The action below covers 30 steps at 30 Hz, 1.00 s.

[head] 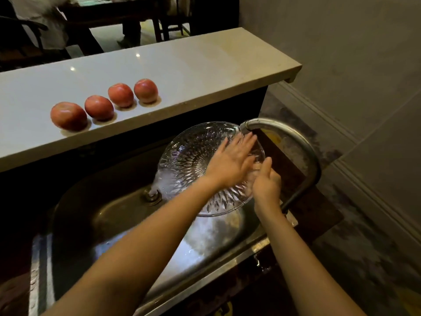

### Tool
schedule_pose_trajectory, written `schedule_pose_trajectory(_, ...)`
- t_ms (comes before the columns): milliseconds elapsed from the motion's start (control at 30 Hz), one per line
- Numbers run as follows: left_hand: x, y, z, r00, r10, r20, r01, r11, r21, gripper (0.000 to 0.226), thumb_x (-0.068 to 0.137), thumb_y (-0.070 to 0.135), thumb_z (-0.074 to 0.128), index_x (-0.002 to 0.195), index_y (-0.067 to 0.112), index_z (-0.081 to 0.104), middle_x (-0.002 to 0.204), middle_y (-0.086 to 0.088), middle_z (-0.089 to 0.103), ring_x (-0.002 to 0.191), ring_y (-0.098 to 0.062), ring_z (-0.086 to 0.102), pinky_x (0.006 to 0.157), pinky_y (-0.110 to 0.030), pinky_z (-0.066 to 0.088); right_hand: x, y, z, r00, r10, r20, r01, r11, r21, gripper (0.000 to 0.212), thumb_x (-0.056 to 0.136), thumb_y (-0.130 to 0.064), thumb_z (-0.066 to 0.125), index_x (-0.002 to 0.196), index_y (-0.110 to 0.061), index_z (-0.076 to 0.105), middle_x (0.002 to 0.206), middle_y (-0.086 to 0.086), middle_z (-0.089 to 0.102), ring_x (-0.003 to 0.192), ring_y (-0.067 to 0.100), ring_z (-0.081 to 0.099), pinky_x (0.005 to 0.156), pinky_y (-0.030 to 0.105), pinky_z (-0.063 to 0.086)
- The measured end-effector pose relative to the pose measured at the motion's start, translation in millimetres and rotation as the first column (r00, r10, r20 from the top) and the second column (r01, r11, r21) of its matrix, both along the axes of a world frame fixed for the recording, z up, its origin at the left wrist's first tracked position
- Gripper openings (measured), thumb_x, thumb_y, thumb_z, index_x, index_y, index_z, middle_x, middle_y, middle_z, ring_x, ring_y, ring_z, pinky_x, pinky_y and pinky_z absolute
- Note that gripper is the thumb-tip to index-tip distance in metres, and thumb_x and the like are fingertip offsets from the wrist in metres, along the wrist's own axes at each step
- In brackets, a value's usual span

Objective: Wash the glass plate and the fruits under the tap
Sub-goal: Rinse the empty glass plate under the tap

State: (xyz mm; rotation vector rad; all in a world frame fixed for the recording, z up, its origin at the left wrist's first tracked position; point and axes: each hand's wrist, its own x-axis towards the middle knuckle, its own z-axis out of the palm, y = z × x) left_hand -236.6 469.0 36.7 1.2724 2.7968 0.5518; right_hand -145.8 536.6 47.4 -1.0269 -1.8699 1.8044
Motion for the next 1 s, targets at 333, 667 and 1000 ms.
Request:
schedule_pose_trajectory(333, -3.2, -86.0, -32.3, 0.978, 0.185, 0.097, -0.172, 0.977, -0.126, 0.059, 0.098, 0.047, 0.016, 0.147, 0.022, -0.005, 0.157, 0.001, -0.011, 0.145, -0.013, -0.011, 0.117, -0.035, -0.01, -4.3, 14.4, 1.0, 0.987, -0.152, -0.06, 0.158, 0.981, 0.111, 0.049, 0.099, -0.044, 0.023, 0.072, -0.021, 0.057, 0.05, 0.007, 0.064, 0.047, 0.021, 0.057, 0.062, 0.04, 0.048)
schedule_pose_trajectory(667, 15.4, -8.9, -13.3, 0.988, 0.106, 0.11, -0.11, 0.993, 0.03, 0.055, 0.1, 0.04, 0.018, 0.149, 0.022, 0.002, 0.159, 0.002, -0.003, 0.145, -0.009, -0.009, 0.118, -0.036, -0.01, -4.5, -3.3, -4.2, 0.998, -0.067, -0.002, 0.067, 0.984, 0.167, 0.05, 0.1, -0.039, 0.025, 0.066, -0.022, 0.058, 0.071, 0.007, 0.067, 0.069, 0.022, 0.064, 0.069, 0.039, 0.05)
schedule_pose_trajectory(1000, -20.8, -84.2, -51.5, 0.96, 0.256, 0.117, -0.248, 0.965, -0.082, 0.057, 0.098, 0.048, 0.013, 0.148, 0.024, 0.001, 0.158, 0.003, -0.004, 0.145, -0.012, -0.008, 0.117, -0.038, -0.007, -3.6, 15.6, 2.2, 0.988, -0.139, -0.071, 0.152, 0.963, 0.224, 0.052, 0.1, -0.04, 0.025, 0.08, -0.01, 0.062, 0.044, -0.004, 0.059, 0.053, 0.011, 0.063, 0.062, 0.029, 0.049)
